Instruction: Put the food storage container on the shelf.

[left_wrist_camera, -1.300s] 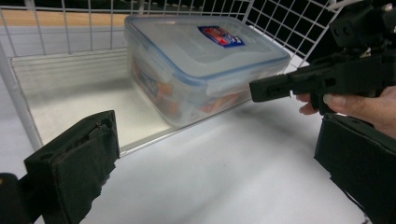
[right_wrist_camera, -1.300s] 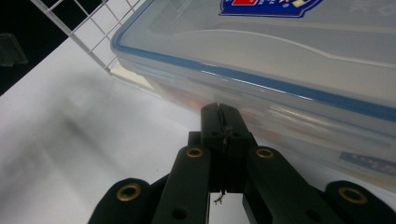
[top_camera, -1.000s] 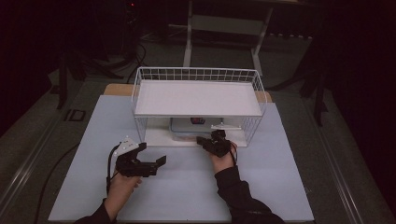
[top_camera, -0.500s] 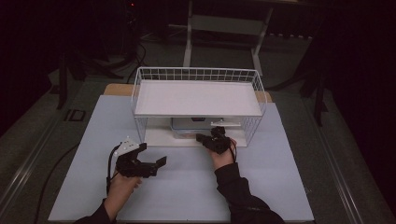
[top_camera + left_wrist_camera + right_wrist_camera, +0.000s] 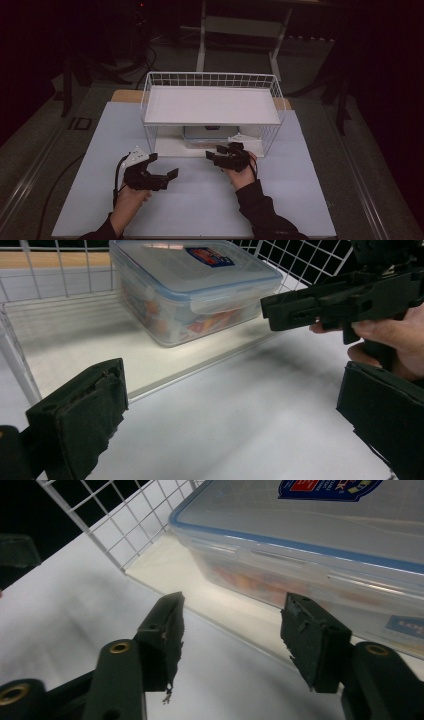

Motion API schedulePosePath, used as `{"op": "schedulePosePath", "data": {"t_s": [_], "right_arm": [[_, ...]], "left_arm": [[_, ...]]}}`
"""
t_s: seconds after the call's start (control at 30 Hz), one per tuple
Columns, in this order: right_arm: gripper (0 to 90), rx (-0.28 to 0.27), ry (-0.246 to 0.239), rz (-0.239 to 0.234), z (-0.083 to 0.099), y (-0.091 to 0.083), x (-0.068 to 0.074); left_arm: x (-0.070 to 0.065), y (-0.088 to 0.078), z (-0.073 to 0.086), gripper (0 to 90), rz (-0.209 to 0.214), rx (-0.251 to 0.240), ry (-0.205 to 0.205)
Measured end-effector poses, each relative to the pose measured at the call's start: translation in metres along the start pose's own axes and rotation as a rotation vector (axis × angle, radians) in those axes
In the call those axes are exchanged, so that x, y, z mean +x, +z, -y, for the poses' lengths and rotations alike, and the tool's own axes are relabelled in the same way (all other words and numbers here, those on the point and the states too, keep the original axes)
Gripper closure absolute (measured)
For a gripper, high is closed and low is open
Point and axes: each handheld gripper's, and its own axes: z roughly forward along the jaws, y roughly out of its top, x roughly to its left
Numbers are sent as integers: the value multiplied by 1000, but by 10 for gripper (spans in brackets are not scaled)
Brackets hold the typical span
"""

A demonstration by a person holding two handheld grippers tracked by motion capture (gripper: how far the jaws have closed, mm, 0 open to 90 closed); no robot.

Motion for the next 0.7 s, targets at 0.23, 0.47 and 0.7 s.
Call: {"op": "schedulePosePath", "data": {"t_s": [0.23, 0.47, 0.7], "right_arm": [[216, -11, -16, -58, 5, -14, -3], [208, -19, -30, -64, 15, -35, 0], [206, -41, -24, -46, 26, -61, -3]], "left_arm": [[-4, -6, -2, 0, 23, -4, 6], [-8, -9, -3, 0, 29, 3, 35], [-7, -10, 1, 0, 48, 24, 29]]}}
